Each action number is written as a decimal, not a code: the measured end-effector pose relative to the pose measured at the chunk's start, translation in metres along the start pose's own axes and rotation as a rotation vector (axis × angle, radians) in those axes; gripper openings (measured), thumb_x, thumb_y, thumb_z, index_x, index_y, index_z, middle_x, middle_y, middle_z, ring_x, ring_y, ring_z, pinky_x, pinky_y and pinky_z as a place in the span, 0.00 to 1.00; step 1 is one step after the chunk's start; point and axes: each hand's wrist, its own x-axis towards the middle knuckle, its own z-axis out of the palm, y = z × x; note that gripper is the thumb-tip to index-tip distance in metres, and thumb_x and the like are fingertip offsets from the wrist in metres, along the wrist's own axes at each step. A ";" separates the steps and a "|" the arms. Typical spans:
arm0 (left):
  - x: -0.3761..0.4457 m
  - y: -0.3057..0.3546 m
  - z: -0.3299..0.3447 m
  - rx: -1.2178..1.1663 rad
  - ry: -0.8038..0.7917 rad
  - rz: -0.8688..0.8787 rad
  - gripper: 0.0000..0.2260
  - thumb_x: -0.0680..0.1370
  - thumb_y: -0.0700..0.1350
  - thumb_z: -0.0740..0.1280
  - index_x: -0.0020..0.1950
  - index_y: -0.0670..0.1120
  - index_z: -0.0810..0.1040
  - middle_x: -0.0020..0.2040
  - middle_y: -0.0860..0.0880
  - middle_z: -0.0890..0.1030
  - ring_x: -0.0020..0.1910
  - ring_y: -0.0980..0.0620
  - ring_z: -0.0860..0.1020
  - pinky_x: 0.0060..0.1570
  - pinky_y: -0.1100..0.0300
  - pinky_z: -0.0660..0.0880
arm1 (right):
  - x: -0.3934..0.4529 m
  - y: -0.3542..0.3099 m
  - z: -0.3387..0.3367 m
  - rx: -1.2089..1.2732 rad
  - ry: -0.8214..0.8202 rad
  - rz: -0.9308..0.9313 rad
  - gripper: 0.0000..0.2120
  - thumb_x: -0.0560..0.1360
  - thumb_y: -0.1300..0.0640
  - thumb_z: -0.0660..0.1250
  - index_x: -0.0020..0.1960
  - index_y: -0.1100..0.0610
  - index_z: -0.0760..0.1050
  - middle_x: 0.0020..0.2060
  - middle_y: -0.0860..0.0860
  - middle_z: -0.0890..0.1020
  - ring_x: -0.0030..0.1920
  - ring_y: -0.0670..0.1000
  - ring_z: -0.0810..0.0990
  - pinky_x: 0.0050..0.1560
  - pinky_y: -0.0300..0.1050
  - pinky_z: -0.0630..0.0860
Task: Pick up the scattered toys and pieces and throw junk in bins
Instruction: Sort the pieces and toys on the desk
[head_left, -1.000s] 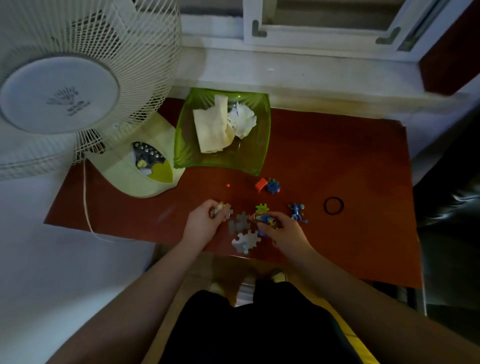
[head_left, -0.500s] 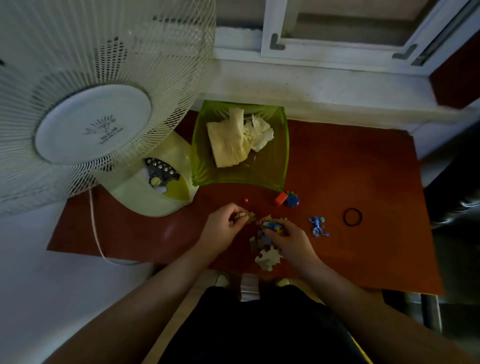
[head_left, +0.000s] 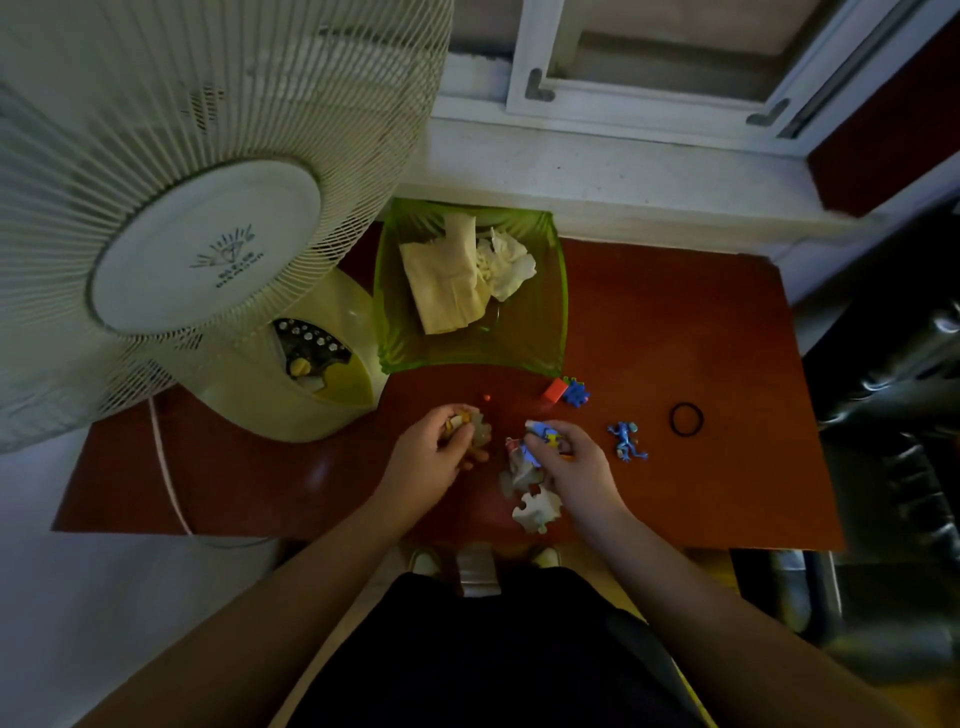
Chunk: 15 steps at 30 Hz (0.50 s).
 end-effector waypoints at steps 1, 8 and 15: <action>0.001 0.003 0.001 -0.025 -0.033 -0.008 0.08 0.81 0.41 0.62 0.59 0.46 0.76 0.48 0.47 0.84 0.41 0.52 0.84 0.44 0.56 0.81 | -0.002 -0.002 0.001 0.015 -0.002 -0.007 0.11 0.74 0.51 0.72 0.55 0.51 0.78 0.37 0.46 0.77 0.28 0.40 0.76 0.30 0.36 0.71; 0.008 0.004 0.022 -0.477 -0.147 -0.421 0.15 0.82 0.55 0.56 0.53 0.47 0.78 0.50 0.44 0.83 0.48 0.45 0.83 0.56 0.44 0.78 | -0.016 -0.020 0.012 -0.031 -0.109 -0.095 0.07 0.77 0.52 0.68 0.52 0.55 0.78 0.26 0.43 0.75 0.24 0.43 0.72 0.27 0.36 0.69; 0.012 0.005 0.032 -0.755 -0.245 -0.568 0.23 0.80 0.58 0.57 0.60 0.40 0.76 0.53 0.40 0.83 0.52 0.43 0.83 0.50 0.49 0.80 | -0.012 -0.019 0.013 -0.118 -0.104 -0.048 0.13 0.81 0.47 0.60 0.54 0.54 0.78 0.29 0.48 0.76 0.28 0.45 0.74 0.30 0.39 0.72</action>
